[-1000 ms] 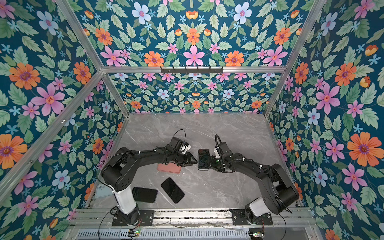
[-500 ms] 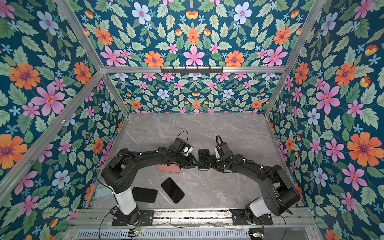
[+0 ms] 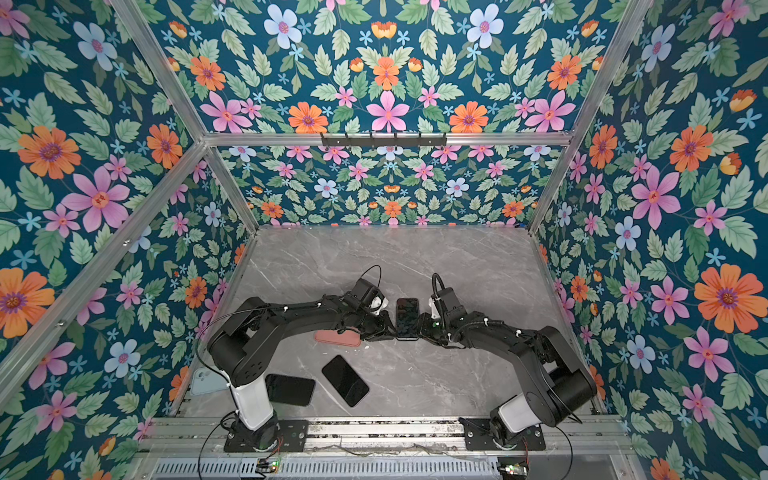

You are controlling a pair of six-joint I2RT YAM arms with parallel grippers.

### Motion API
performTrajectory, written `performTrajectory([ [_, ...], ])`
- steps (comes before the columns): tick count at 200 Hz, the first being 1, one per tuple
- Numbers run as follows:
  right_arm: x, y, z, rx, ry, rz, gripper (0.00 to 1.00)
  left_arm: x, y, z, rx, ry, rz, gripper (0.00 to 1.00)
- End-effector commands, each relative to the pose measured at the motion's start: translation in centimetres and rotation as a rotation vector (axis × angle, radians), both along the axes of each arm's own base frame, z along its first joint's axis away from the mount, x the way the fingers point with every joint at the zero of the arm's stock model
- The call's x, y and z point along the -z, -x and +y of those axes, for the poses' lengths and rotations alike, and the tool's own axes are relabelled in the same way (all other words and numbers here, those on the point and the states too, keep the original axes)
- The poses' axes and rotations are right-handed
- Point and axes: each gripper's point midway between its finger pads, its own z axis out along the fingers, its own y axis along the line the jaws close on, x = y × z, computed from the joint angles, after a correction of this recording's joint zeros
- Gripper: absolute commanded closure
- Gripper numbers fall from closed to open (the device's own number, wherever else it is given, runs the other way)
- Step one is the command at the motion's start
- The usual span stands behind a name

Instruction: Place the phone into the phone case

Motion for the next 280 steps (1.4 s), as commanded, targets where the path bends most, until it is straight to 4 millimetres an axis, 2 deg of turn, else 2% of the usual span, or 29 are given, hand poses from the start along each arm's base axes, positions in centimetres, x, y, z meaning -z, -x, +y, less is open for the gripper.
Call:
performTrajectory([
  [1, -0.1, -0.1, 0.4, -0.005, -0.024, -0.008, 0.53, 0.4, 0.2, 0.2, 0.009, -0.019, 0.007, 0.81],
  [64, 0.7, 0.0, 0.4, -0.013, -0.021, 0.003, 0.53, 1.2, 0.5, 0.4, 0.016, -0.037, 0.025, 0.84],
  [153, 1.2, 0.1, 0.6, -0.015, -0.029, 0.010, 0.54, 2.3, 0.8, 0.5, 0.033, -0.054, 0.043, 0.94],
  [213, 1.5, 0.2, 0.7, -0.013, -0.039, 0.020, 0.56, 2.9, 1.1, 1.0, 0.035, -0.072, 0.046, 0.95],
  [241, 1.4, 0.2, 0.3, -0.008, -0.015, 0.019, 0.56, 2.8, 1.2, 1.4, 0.035, -0.094, 0.037, 0.93],
  [280, 1.1, 0.3, -1.0, 0.006, 0.065, 0.020, 0.56, 2.0, 0.7, 1.4, 0.043, -0.104, 0.014, 0.80],
])
